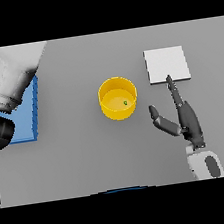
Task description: Pick up the red beaker and tilt it to pour out 1 green nut into yellow bowl. Pick up the yellow bowl and place it on the metallic measuring scale.
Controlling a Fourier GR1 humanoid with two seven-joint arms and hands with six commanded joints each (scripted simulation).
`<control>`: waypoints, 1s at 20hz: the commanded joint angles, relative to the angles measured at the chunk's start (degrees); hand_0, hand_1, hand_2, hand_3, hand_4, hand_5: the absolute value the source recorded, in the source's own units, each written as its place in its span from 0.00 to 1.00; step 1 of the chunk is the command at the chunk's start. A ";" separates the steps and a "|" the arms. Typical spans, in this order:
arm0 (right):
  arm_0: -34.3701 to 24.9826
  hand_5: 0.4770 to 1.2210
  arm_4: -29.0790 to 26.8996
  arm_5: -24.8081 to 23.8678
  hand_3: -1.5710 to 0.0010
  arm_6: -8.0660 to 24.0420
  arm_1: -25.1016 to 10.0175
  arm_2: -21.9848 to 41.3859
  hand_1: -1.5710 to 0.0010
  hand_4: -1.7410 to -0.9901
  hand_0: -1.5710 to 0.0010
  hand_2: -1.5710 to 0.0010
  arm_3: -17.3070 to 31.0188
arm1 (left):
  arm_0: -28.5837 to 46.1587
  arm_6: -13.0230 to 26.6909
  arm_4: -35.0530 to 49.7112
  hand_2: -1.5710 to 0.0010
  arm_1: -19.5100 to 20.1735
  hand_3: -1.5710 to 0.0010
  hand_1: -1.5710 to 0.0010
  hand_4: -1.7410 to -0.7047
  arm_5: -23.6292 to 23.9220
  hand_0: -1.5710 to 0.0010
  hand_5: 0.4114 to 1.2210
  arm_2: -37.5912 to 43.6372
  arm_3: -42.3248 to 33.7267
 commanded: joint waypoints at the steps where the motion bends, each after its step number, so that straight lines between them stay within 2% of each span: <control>1: -0.31 0.25 -0.18 -0.10 1.00 0.76 0.10 -0.18 1.00 0.99 1.00 1.00 0.02 | 0.17 1.29 2.55 0.00 1.41 0.09 0.00 0.00 0.73 0.00 1.00 3.18 1.00; 3: -0.03 0.26 -1.08 0.41 1.00 0.17 1.16 0.38 1.00 0.98 1.00 1.00 -0.14 | 1.21 4.62 6.81 0.00 4.48 0.08 0.00 0.00 2.69 0.00 1.00 8.54 2.73; 4: -0.02 0.26 -2.15 0.84 1.00 0.20 0.60 -0.42 1.00 0.98 1.00 1.00 -0.37 | 2.21 6.62 9.20 0.00 5.70 0.07 0.00 0.00 4.13 0.00 1.00 11.32 3.56; 6: -0.78 0.25 -2.40 0.86 1.00 1.01 1.28 -0.27 1.00 0.99 1.00 1.00 0.70 | 5.08 8.98 13.77 0.00 8.70 0.08 0.00 0.00 7.17 0.00 1.00 16.21 3.50; 7: -0.78 0.24 -2.69 1.00 1.00 0.59 1.33 -0.23 1.00 0.97 1.00 1.00 0.49 | 6.90 9.31 16.09 0.00 10.47 0.09 0.00 0.00 8.72 0.00 1.00 18.66 4.08; 9: -0.67 0.24 -1.64 0.59 1.00 0.98 0.95 0.07 1.00 0.94 1.00 1.00 -0.02 | 10.29 13.44 19.57 0.00 12.83 0.10 0.00 0.00 10.83 0.00 1.00 22.27 3.88; 11: -0.99 0.24 -1.34 0.49 1.00 1.23 0.80 0.06 1.00 0.92 1.00 1.00 0.59 | 14.14 15.56 23.97 0.00 14.79 0.09 0.00 0.00 13.22 0.00 1.00 26.51 3.03; 14: -0.21 0.23 -0.61 0.34 1.00 1.02 0.59 0.53 1.00 0.92 1.00 1.00 -0.05 | 21.55 16.73 30.41 0.00 15.35 0.07 0.00 0.00 17.32 0.00 1.00 31.70 0.32; 15: -0.27 0.23 0.14 -0.20 1.00 1.28 0.83 0.73 1.00 0.92 1.00 1.00 0.50 | 23.38 19.42 32.31 0.00 14.81 0.07 0.00 0.00 17.90 0.00 1.00 33.06 -1.08; 17: -0.94 0.23 1.30 -0.90 1.00 2.87 0.18 0.54 1.00 0.92 1.00 1.00 -0.32 | 27.99 20.93 35.74 0.00 14.44 0.06 0.00 0.00 18.67 0.00 1.00 35.08 -5.86; 19: -0.92 0.23 1.59 -0.52 1.00 2.58 -0.07 0.86 1.00 0.93 1.00 1.00 0.06 | 33.00 22.76 38.14 0.00 14.27 0.06 0.00 0.00 19.29 0.00 1.00 36.15 -11.64; 20: -0.82 0.23 1.41 -0.21 1.00 2.39 -0.04 0.94 1.00 0.93 1.00 1.00 0.80 | 35.71 25.20 38.97 0.00 13.90 0.06 0.00 0.00 19.62 0.00 1.00 36.26 -15.21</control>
